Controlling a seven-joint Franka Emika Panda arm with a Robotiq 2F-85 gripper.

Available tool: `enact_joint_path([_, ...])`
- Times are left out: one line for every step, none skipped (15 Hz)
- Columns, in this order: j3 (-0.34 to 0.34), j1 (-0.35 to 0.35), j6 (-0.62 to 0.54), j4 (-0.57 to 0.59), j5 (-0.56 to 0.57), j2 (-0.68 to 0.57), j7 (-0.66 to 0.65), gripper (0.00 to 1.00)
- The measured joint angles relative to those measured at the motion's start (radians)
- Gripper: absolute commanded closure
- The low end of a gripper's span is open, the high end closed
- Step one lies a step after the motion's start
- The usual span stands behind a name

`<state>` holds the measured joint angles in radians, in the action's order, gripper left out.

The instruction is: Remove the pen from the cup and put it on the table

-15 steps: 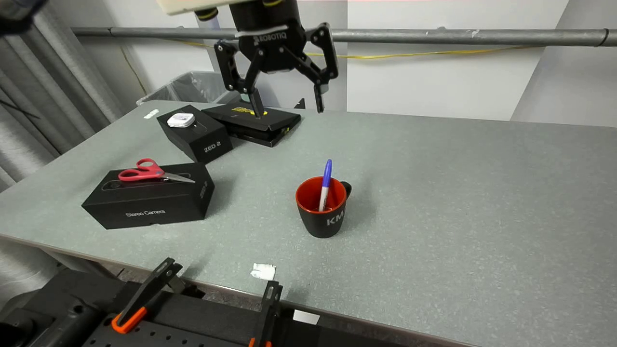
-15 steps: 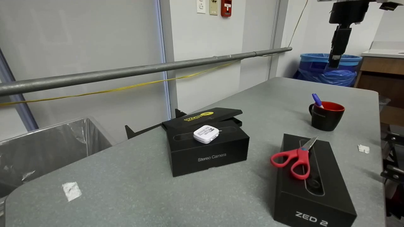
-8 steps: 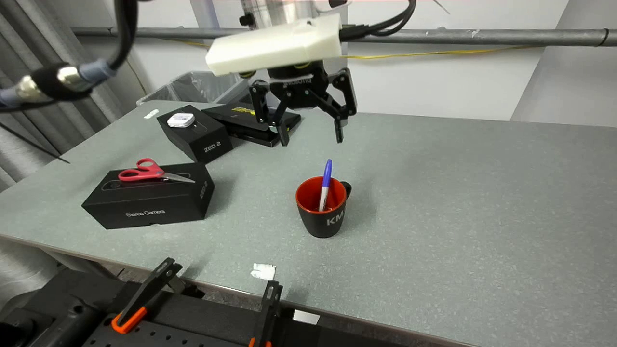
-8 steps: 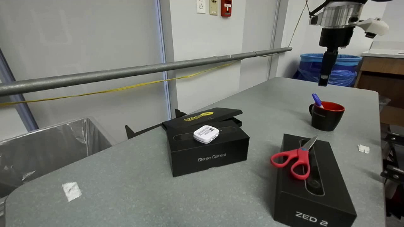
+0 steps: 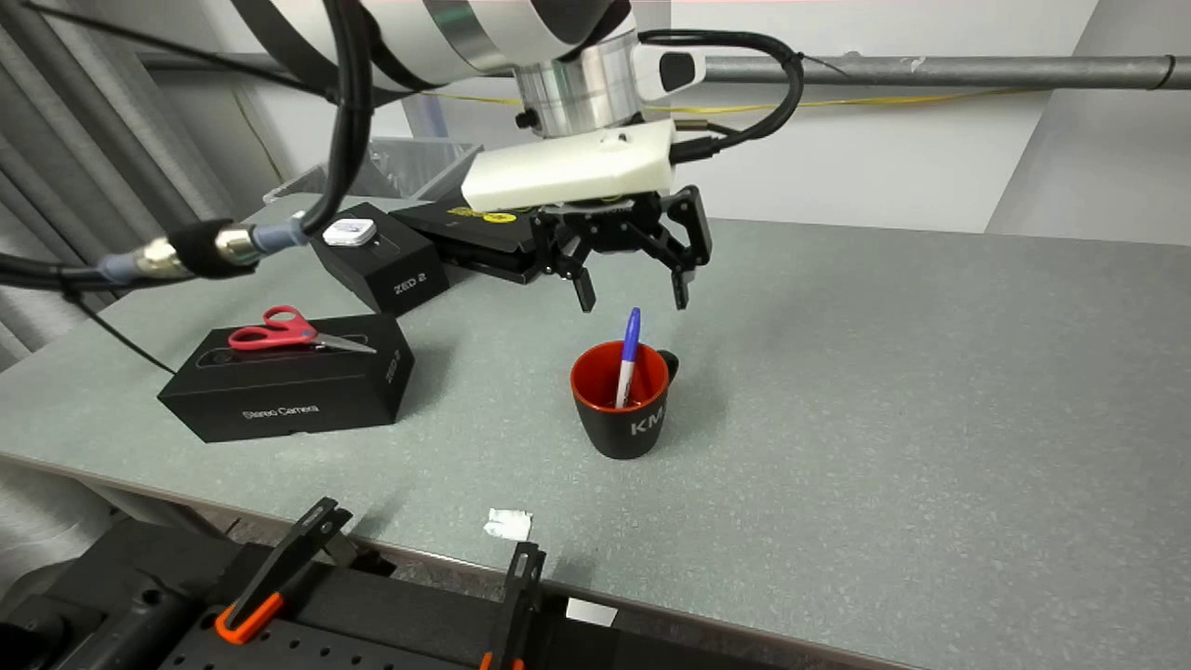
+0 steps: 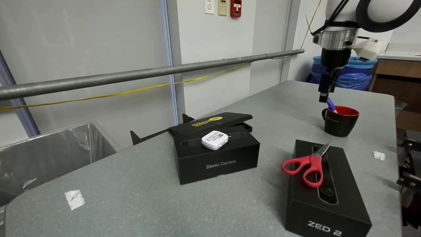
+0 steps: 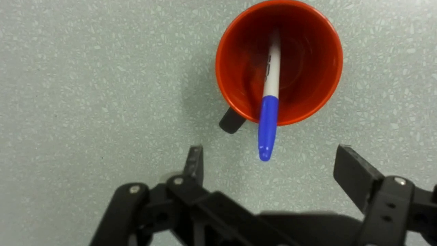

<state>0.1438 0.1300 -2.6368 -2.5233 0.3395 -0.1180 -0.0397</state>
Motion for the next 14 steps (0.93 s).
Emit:
enact_joint_path([0.003, 0.0, -0.006, 0.008, 0.0, -0.014, -0.005, 0.25])
enact_joint_path([0.007, 0.0, -0.009, 0.014, 0.0, -0.024, -0.006, 0.28])
enact_joint_path([0.01, 0.0, -0.01, 0.019, 0.0, -0.031, -0.007, 0.34])
enact_joint_path([0.013, 0.0, -0.01, 0.022, 0.0, -0.035, -0.007, 0.42])
enact_joint_path([0.015, 0.0, -0.009, 0.023, -0.004, -0.035, -0.007, 0.51])
enact_joint_path([0.016, 0.0, -0.006, 0.023, -0.012, -0.035, -0.006, 0.58])
enact_joint_path([0.016, 0.0, -0.005, 0.022, -0.018, -0.035, -0.006, 0.67])
enact_joint_path([0.016, 0.0, -0.005, 0.021, -0.023, -0.034, -0.005, 0.74])
enact_joint_path([0.016, 0.0, -0.005, 0.02, -0.028, -0.032, -0.005, 0.81])
enact_joint_path([0.016, 0.0, -0.005, 0.018, -0.033, -0.031, -0.004, 0.9])
enact_joint_path([0.016, 0.0, -0.005, 0.017, -0.036, -0.03, -0.004, 0.97])
enact_joint_path([0.016, 0.0, -0.003, 0.017, -0.039, -0.029, -0.004, 1.0])
enact_joint_path([0.016, 0.0, -0.002, 0.017, -0.043, -0.029, -0.004, 1.0])
enact_joint_path([0.016, 0.0, -0.001, 0.017, -0.054, -0.028, -0.004, 0.97])
